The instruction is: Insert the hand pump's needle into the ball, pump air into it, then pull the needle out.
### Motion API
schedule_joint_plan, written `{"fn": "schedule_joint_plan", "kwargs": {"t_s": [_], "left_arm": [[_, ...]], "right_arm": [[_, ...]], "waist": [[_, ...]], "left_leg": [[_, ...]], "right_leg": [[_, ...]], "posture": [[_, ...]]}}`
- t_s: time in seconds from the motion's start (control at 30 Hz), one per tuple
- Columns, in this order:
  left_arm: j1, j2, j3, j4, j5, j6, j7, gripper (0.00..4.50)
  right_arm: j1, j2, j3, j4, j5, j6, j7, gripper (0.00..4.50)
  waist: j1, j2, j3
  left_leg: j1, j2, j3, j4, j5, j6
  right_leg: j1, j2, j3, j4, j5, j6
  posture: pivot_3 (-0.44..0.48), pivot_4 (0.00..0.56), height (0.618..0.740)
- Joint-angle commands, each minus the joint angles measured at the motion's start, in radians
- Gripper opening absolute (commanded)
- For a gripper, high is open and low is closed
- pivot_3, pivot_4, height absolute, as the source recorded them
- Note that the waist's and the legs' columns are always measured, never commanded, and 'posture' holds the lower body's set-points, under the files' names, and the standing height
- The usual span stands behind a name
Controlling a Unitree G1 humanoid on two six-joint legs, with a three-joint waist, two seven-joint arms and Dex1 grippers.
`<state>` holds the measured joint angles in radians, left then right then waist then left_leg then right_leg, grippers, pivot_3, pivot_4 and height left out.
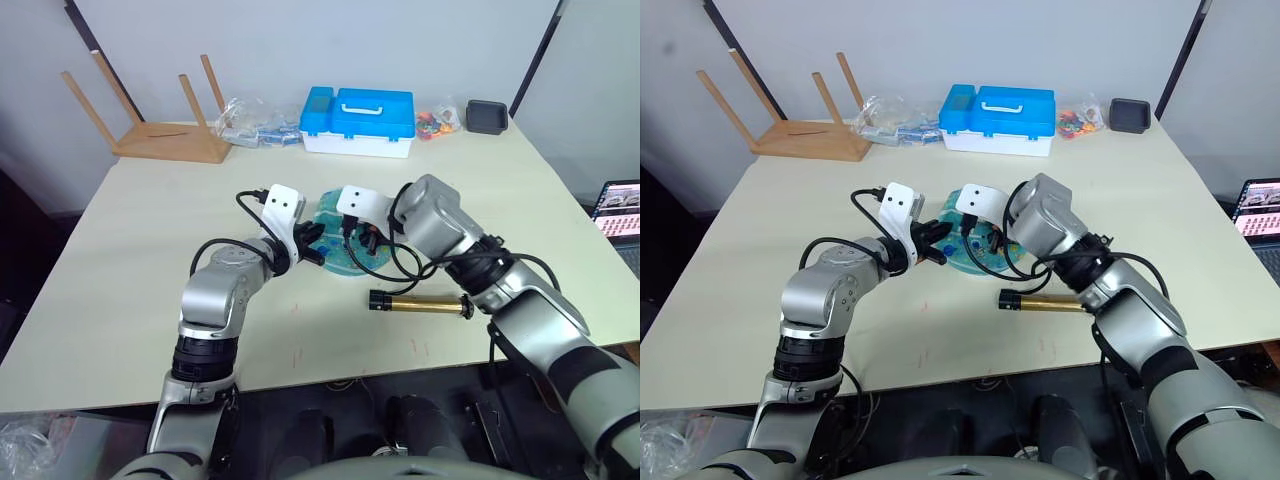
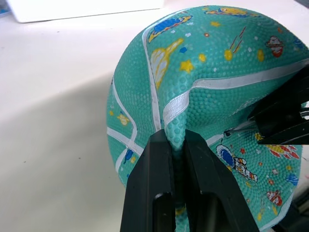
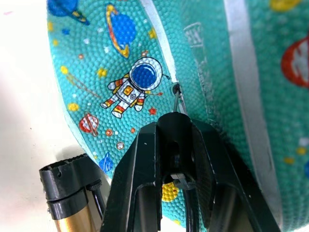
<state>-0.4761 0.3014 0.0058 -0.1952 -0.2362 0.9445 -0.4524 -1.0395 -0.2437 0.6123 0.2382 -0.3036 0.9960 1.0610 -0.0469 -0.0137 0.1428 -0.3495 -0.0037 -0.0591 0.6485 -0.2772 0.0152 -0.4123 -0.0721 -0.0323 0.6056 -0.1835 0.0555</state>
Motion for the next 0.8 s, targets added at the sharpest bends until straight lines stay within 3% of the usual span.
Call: {"fn": "schedule_joint_plan", "kwargs": {"t_s": [0.03,0.33,0.47,0.53,0.8], "left_arm": [[-0.014,-0.038,-0.106,0.052,-0.026,-0.013,-0.049,0.00],[-0.028,-0.033,-0.108,0.062,-0.013,-0.028,-0.062,0.00],[-0.030,-0.032,-0.107,0.063,-0.007,-0.029,-0.062,0.00],[-0.031,-0.029,-0.104,0.069,-0.003,-0.031,-0.060,0.00],[-0.038,-0.017,-0.099,0.092,-0.004,-0.043,-0.064,0.00]], "right_arm": [[0.011,0.049,0.013,-0.156,0.063,-0.002,0.015,0.34],[0.034,0.051,0.009,-0.144,0.066,0.010,-0.038,0.34],[0.032,0.038,-0.008,-0.147,0.076,0.005,-0.048,2.32],[0.038,0.008,-0.021,-0.176,0.069,0.008,-0.068,3.42],[0.094,-0.165,-0.069,-0.375,0.105,0.050,-0.067,3.42]], "waist": [[0.005,0.001,0.002],[0.006,0.000,0.004],[0.013,0.001,0.010],[0.021,-0.001,0.010],[0.044,0.002,0.013]], "left_leg": [[-0.001,-0.001,0.000,0.000,0.000,0.000],[-0.005,-0.010,-0.005,0.000,0.000,0.000],[-0.006,-0.011,-0.006,0.000,0.000,0.000],[-0.014,-0.013,-0.012,0.001,0.004,-0.005],[-0.029,-0.028,-0.026,-0.003,0.008,-0.002]], "right_leg": [[0.000,-0.001,0.001,0.000,0.000,0.000],[-0.002,-0.006,0.002,-0.002,0.000,0.000],[-0.002,-0.007,0.001,-0.002,0.000,0.000],[-0.005,-0.006,-0.001,-0.002,0.003,0.004],[-0.007,-0.014,-0.007,-0.013,0.003,0.004]], "posture": [[0.000,0.150,0.740],[0.000,0.150,0.740],[0.000,0.150,0.740],[0.000,0.150,0.740],[0.000,0.150,0.740]]}}
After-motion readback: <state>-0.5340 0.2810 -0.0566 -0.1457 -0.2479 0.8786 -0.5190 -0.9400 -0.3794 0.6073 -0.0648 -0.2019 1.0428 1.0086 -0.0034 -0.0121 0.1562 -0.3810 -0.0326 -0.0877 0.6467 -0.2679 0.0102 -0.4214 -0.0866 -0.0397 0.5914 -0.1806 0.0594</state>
